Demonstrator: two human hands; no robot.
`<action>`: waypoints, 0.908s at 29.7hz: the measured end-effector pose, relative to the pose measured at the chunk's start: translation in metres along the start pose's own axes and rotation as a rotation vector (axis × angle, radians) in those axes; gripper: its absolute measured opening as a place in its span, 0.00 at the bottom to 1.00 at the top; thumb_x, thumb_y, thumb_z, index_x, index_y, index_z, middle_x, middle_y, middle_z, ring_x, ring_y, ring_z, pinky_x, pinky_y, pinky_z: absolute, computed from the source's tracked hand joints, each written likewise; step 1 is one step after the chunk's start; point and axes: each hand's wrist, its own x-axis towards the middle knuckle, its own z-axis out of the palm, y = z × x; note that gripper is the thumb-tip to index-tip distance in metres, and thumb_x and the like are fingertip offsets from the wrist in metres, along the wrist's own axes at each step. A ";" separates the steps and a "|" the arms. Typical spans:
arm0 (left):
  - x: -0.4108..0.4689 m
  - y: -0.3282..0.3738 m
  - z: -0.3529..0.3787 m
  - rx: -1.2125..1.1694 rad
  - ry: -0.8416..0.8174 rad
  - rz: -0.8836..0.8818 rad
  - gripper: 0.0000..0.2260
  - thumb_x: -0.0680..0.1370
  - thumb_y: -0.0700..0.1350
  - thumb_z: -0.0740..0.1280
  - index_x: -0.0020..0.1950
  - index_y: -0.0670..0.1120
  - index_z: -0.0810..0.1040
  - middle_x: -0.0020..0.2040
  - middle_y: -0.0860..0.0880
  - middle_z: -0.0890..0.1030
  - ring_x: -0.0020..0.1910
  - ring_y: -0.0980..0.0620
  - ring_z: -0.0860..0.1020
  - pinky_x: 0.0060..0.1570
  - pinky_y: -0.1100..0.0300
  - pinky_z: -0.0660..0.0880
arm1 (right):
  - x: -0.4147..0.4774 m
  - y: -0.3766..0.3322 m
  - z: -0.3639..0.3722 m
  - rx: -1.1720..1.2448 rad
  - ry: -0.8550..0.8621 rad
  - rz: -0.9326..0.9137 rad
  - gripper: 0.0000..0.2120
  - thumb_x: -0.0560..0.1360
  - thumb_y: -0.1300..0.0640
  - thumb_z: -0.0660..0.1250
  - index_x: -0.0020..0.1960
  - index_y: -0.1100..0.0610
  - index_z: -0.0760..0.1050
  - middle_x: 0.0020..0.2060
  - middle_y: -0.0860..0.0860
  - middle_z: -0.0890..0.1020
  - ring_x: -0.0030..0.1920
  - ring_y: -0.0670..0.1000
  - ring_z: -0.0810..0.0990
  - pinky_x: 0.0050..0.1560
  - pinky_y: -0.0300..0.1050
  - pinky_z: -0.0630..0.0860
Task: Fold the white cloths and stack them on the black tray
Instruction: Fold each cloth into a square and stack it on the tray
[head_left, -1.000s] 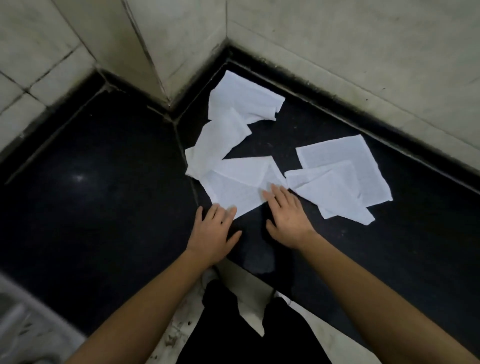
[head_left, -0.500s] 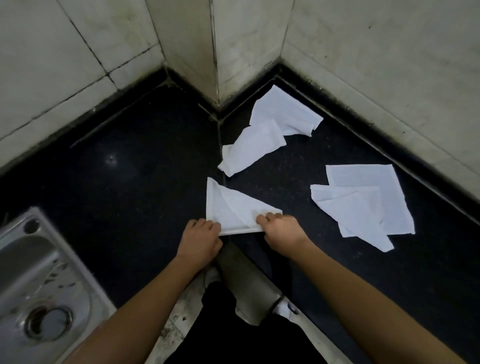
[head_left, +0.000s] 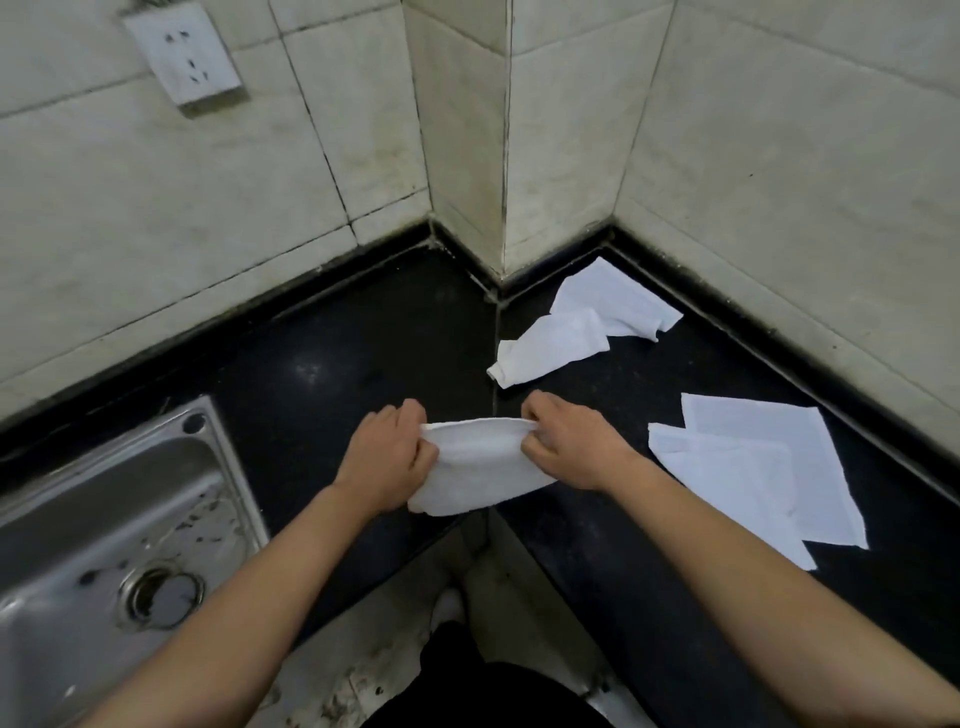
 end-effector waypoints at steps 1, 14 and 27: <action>-0.003 -0.001 -0.003 -0.008 0.001 -0.032 0.07 0.74 0.48 0.56 0.45 0.46 0.68 0.35 0.49 0.72 0.32 0.48 0.69 0.36 0.55 0.62 | 0.001 0.001 0.001 -0.003 0.007 -0.010 0.04 0.78 0.51 0.58 0.50 0.49 0.65 0.45 0.47 0.74 0.41 0.52 0.75 0.41 0.48 0.68; -0.041 -0.061 -0.030 0.159 0.052 -0.057 0.10 0.78 0.50 0.63 0.52 0.49 0.82 0.44 0.50 0.81 0.43 0.47 0.79 0.40 0.53 0.78 | 0.051 -0.002 -0.004 0.064 0.101 -0.105 0.10 0.79 0.55 0.65 0.57 0.51 0.82 0.51 0.49 0.82 0.48 0.47 0.78 0.54 0.47 0.76; -0.006 -0.104 -0.066 0.181 0.427 -0.176 0.06 0.70 0.41 0.68 0.46 0.44 0.78 0.40 0.46 0.79 0.41 0.42 0.75 0.37 0.51 0.71 | 0.117 -0.045 -0.012 0.124 0.370 -0.153 0.09 0.77 0.55 0.67 0.56 0.51 0.81 0.49 0.43 0.78 0.45 0.43 0.77 0.47 0.39 0.75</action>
